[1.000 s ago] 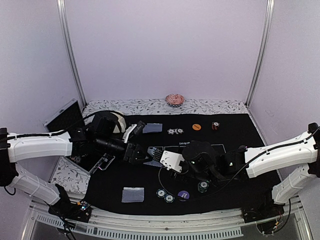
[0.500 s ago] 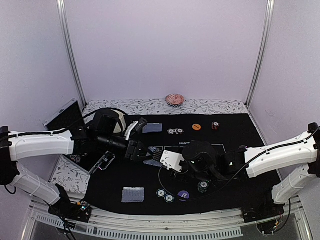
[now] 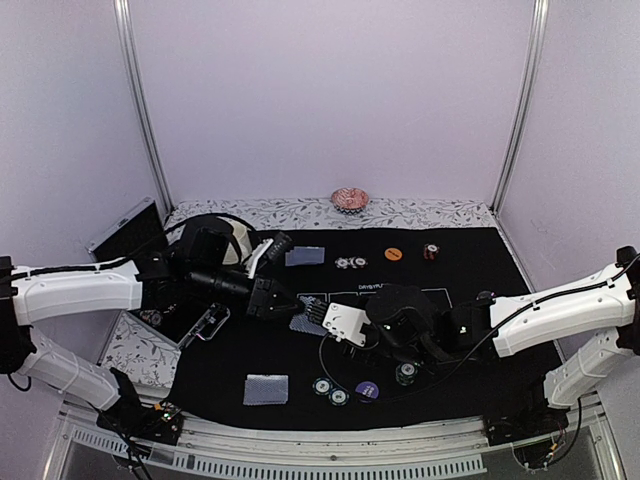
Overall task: Distribute texas hold em gaming equipment
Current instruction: Pick up the poker card from the face-down deck piles, then flop the poker card into the community card area.
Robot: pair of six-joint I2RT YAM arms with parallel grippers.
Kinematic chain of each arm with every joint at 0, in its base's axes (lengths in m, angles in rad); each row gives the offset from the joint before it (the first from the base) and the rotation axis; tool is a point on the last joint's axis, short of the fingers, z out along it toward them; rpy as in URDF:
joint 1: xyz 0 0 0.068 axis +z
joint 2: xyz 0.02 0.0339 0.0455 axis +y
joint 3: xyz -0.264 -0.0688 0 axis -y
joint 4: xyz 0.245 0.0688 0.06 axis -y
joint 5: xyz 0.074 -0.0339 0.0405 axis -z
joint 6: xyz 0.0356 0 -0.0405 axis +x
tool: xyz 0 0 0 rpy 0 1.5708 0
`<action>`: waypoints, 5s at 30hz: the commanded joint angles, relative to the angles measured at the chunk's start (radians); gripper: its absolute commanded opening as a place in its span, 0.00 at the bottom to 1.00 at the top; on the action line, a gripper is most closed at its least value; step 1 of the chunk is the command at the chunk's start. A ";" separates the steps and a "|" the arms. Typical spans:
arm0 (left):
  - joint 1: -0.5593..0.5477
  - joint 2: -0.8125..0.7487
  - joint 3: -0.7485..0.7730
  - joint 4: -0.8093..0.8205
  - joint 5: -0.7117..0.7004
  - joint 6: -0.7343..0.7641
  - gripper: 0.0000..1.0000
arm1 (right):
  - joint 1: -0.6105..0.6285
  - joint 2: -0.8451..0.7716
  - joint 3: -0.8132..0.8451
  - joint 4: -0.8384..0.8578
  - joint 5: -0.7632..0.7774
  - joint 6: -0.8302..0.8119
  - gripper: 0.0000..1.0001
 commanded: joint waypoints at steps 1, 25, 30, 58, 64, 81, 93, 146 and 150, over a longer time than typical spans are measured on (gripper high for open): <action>0.012 -0.054 -0.024 -0.017 -0.014 0.004 0.27 | 0.001 -0.033 -0.007 0.022 0.003 0.013 0.56; 0.016 0.031 -0.033 0.067 0.084 -0.035 0.40 | 0.001 -0.033 0.000 0.017 0.004 0.007 0.56; 0.018 0.004 -0.048 0.043 0.070 -0.025 0.31 | 0.001 -0.035 -0.005 0.013 0.005 0.006 0.56; 0.029 -0.065 -0.066 -0.035 0.046 0.000 0.15 | 0.000 -0.043 -0.003 0.004 0.015 0.004 0.56; 0.030 -0.078 -0.069 -0.041 0.055 -0.002 0.16 | 0.000 -0.043 -0.003 0.004 0.015 0.002 0.56; 0.040 -0.125 -0.091 -0.043 0.076 -0.012 0.02 | -0.002 -0.041 0.001 0.001 0.014 0.002 0.56; 0.053 -0.211 -0.106 -0.046 0.125 -0.020 0.00 | -0.012 -0.039 -0.008 -0.001 0.002 0.012 0.56; -0.197 0.601 0.169 0.129 -1.150 0.801 0.00 | -0.029 -0.246 -0.063 -0.109 0.000 0.063 0.56; -0.205 0.647 0.158 0.098 -1.092 0.766 0.00 | -0.031 -0.248 -0.063 -0.117 0.002 0.063 0.57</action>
